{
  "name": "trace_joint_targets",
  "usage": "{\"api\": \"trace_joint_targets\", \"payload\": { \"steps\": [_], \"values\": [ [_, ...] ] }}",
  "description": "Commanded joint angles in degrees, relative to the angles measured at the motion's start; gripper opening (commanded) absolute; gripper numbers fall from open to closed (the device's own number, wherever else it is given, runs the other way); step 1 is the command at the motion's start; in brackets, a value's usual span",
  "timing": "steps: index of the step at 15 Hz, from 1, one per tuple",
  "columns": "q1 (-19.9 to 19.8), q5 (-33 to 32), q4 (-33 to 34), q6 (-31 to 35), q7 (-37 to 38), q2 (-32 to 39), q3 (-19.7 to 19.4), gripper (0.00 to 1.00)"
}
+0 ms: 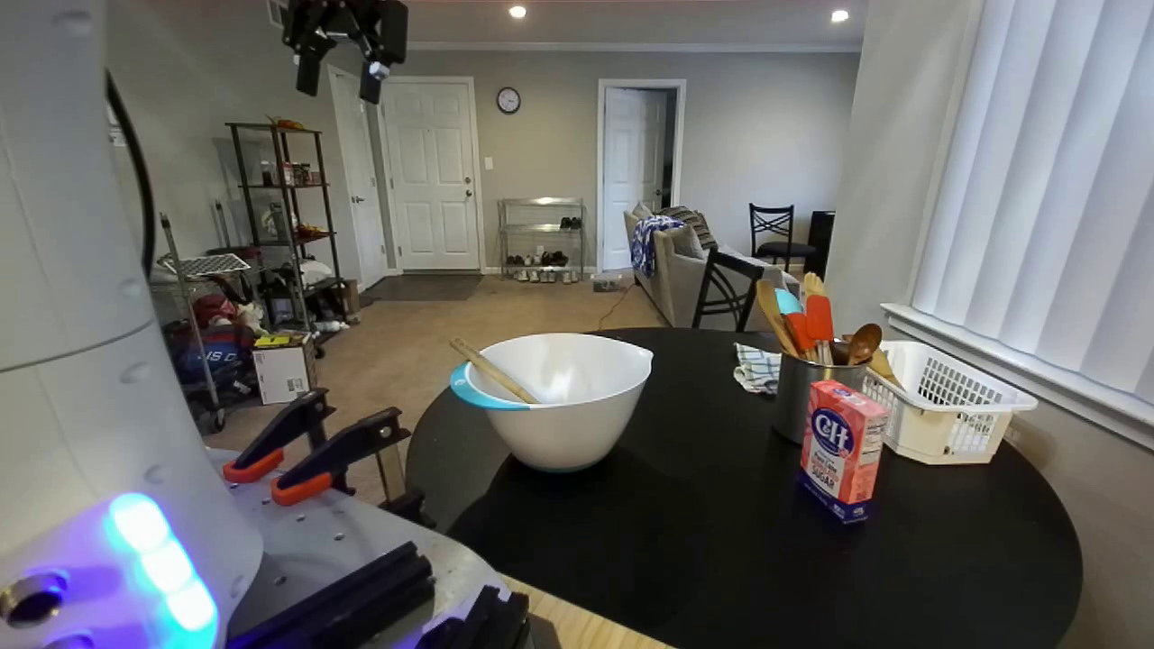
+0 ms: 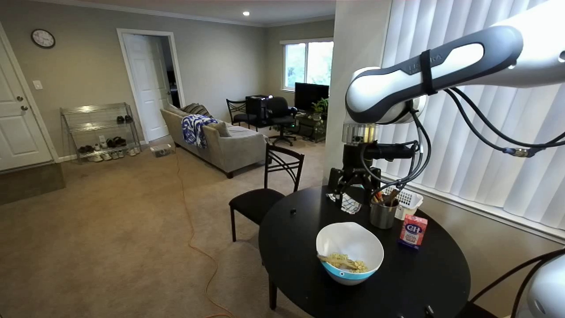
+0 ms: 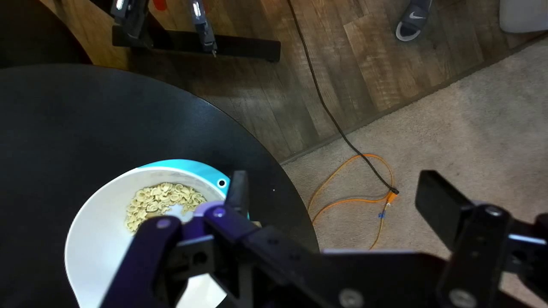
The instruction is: Use the wooden spoon to stir in the white bowl
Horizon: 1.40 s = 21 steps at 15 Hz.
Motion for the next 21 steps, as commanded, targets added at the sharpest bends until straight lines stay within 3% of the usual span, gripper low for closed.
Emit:
{"api": "trace_joint_targets", "payload": {
  "steps": [1, 5, 11, 16, 17, 21],
  "values": [
    [-0.4, 0.1, 0.1, -0.2, -0.1, 0.0, 0.3, 1.0],
    [-0.4, -1.6, 3.0, -1.7, 0.7, 3.9, 1.0, 1.0],
    [0.8, -12.9, 17.8, -7.9, 5.3, 24.0, 4.3, 1.0],
    [4.0, -18.9, 29.9, -15.9, 5.1, 37.3, 2.8, 1.0],
    [3.6, -16.8, 24.5, -11.6, 4.4, 32.8, 2.5, 1.0],
    [4.5, -17.5, 29.4, -14.1, 4.4, 37.9, 1.9, 1.0]
  ]
}}
